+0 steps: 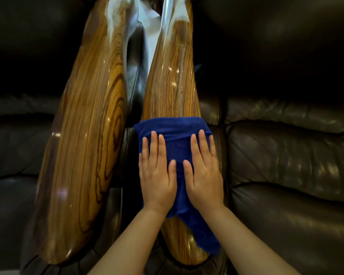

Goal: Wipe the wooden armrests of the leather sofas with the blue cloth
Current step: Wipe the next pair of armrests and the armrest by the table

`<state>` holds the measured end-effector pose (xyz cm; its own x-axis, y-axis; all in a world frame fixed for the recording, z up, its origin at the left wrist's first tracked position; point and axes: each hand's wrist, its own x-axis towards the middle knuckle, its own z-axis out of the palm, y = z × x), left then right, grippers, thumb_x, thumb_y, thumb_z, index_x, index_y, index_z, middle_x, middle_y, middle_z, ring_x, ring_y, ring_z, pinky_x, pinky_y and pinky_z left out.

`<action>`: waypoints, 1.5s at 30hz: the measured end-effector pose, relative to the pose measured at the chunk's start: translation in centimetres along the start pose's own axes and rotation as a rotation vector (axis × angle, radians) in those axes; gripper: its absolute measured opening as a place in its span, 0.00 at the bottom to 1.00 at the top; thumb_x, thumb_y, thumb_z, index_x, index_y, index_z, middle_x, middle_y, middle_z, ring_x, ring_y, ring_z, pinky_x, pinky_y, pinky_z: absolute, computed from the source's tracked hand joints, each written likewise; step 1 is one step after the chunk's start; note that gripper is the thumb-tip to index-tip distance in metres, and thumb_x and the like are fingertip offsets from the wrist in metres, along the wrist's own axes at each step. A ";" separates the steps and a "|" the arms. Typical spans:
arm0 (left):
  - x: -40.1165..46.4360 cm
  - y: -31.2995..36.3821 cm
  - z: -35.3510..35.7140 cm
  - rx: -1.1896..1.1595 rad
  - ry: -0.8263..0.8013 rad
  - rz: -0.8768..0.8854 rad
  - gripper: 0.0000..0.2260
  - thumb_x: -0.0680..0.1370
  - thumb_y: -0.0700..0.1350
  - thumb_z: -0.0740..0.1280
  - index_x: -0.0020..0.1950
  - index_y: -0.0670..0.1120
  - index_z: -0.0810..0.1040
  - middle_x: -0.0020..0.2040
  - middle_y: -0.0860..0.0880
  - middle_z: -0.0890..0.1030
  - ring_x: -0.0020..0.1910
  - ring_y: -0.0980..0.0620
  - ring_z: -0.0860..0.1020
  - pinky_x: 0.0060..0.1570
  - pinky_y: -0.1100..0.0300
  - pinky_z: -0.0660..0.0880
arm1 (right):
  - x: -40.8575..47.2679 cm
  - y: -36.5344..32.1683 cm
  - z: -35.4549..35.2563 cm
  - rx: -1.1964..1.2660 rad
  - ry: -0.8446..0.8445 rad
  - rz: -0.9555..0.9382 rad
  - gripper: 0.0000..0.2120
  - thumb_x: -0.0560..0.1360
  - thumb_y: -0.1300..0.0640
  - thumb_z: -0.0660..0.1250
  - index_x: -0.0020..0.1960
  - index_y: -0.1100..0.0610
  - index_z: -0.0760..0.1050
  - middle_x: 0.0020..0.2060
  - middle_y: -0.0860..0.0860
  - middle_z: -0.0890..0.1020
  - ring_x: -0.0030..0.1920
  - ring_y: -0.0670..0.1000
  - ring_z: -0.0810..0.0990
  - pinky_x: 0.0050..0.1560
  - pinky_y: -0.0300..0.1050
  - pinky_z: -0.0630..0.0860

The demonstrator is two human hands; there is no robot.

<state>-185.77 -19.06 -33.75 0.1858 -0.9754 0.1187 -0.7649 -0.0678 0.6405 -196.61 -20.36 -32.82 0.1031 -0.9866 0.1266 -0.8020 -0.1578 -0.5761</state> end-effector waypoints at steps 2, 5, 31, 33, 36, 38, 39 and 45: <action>0.5 -0.1 -0.1 -0.004 0.002 -0.003 0.27 0.78 0.50 0.51 0.74 0.50 0.43 0.76 0.51 0.47 0.75 0.56 0.41 0.73 0.45 0.51 | 0.5 -0.1 0.0 -0.002 0.005 0.000 0.26 0.79 0.47 0.48 0.74 0.50 0.46 0.75 0.47 0.50 0.76 0.48 0.44 0.65 0.21 0.40; 1.7 -0.3 -0.3 -0.007 -0.003 0.005 0.27 0.78 0.50 0.51 0.74 0.51 0.42 0.76 0.51 0.48 0.75 0.56 0.42 0.72 0.46 0.51 | 1.6 -0.4 -0.1 -0.028 0.012 0.006 0.25 0.79 0.47 0.47 0.75 0.49 0.46 0.76 0.47 0.52 0.76 0.49 0.46 0.64 0.21 0.43; 13.1 0.9 -2.7 0.049 -0.223 0.070 0.26 0.77 0.46 0.51 0.74 0.54 0.48 0.76 0.51 0.52 0.76 0.52 0.44 0.70 0.43 0.51 | 12.7 -2.4 -1.3 -0.068 -0.087 0.030 0.24 0.79 0.51 0.49 0.74 0.49 0.50 0.75 0.49 0.55 0.75 0.48 0.48 0.70 0.53 0.59; 14.0 1.1 -2.8 0.056 -0.235 0.069 0.26 0.76 0.46 0.51 0.74 0.53 0.48 0.77 0.50 0.52 0.76 0.52 0.44 0.70 0.44 0.51 | 13.4 -2.5 -1.3 -0.062 -0.095 0.035 0.24 0.79 0.50 0.49 0.74 0.49 0.49 0.75 0.49 0.54 0.75 0.48 0.48 0.70 0.52 0.58; 14.4 1.4 -2.7 0.084 -0.243 0.065 0.27 0.76 0.47 0.51 0.74 0.52 0.47 0.76 0.49 0.51 0.75 0.52 0.44 0.69 0.44 0.51 | 14.1 -2.6 -1.3 -0.077 -0.090 0.056 0.26 0.78 0.50 0.49 0.75 0.49 0.47 0.75 0.51 0.53 0.75 0.48 0.47 0.70 0.53 0.58; 14.6 1.5 -2.8 0.090 -0.254 0.064 0.27 0.76 0.47 0.51 0.75 0.52 0.46 0.77 0.50 0.49 0.75 0.51 0.45 0.69 0.42 0.52 | 14.4 -2.7 -1.3 -0.081 -0.103 0.073 0.28 0.78 0.50 0.49 0.75 0.50 0.44 0.76 0.51 0.50 0.75 0.48 0.46 0.70 0.53 0.59; 14.8 1.6 -2.9 0.094 -0.257 0.069 0.28 0.76 0.47 0.51 0.75 0.52 0.46 0.77 0.51 0.47 0.75 0.50 0.45 0.68 0.42 0.52 | 14.6 -2.7 -1.3 -0.084 -0.108 0.070 0.28 0.78 0.50 0.48 0.75 0.51 0.43 0.76 0.51 0.49 0.75 0.48 0.46 0.71 0.52 0.58; 16.7 1.9 -2.6 0.149 -0.268 0.069 0.27 0.77 0.48 0.51 0.75 0.51 0.46 0.77 0.51 0.47 0.75 0.51 0.45 0.68 0.41 0.51 | 16.4 -2.6 -1.2 -0.018 -0.116 0.069 0.28 0.79 0.49 0.46 0.75 0.52 0.41 0.76 0.50 0.46 0.75 0.46 0.44 0.73 0.42 0.45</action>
<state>-182.52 -34.97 -28.56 -0.0237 -0.9979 -0.0595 -0.8555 -0.0105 0.5176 -193.59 -36.04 -28.26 0.1135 -0.9935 -0.0074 -0.8199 -0.0894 -0.5655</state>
